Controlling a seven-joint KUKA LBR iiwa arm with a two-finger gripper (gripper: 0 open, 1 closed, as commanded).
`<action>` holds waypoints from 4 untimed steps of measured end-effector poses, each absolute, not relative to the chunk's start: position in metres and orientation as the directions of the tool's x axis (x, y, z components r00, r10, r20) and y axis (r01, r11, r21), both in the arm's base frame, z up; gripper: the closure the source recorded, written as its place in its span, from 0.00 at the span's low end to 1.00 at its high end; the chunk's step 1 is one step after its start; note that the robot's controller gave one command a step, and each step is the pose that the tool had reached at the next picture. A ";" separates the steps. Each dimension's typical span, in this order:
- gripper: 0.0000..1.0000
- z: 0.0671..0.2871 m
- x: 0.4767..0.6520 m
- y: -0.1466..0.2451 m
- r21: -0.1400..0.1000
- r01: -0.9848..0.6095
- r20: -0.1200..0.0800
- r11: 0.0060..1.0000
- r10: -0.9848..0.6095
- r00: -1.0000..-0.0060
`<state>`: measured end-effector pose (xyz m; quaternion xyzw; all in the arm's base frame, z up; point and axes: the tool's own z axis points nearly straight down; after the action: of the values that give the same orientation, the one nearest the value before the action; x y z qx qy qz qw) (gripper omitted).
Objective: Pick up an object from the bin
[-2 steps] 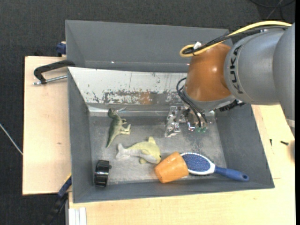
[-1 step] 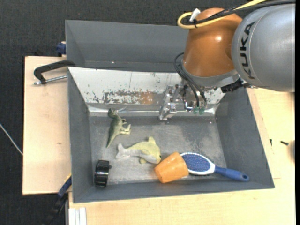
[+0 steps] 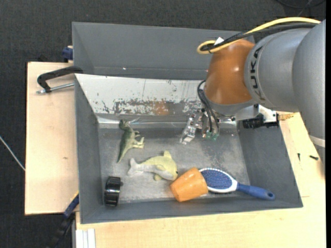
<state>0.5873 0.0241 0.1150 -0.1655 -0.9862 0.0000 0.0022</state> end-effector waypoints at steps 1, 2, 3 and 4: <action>0.00 0.117 0.589 0.025 0.001 0.325 0.000 0.946 0.325 -0.946; 0.00 0.075 0.603 0.053 0.001 0.222 -0.003 0.975 0.222 -0.975; 0.00 0.075 0.604 0.101 -0.004 0.260 -0.010 0.966 0.259 -0.966; 0.00 0.087 0.590 0.165 0.007 0.290 -0.005 0.957 0.290 -0.957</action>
Offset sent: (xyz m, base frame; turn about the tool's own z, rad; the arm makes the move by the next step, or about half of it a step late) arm 0.0000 0.0000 0.0000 0.0000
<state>0.5896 0.1652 0.0874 -0.1467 -0.9892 -0.0031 -0.0028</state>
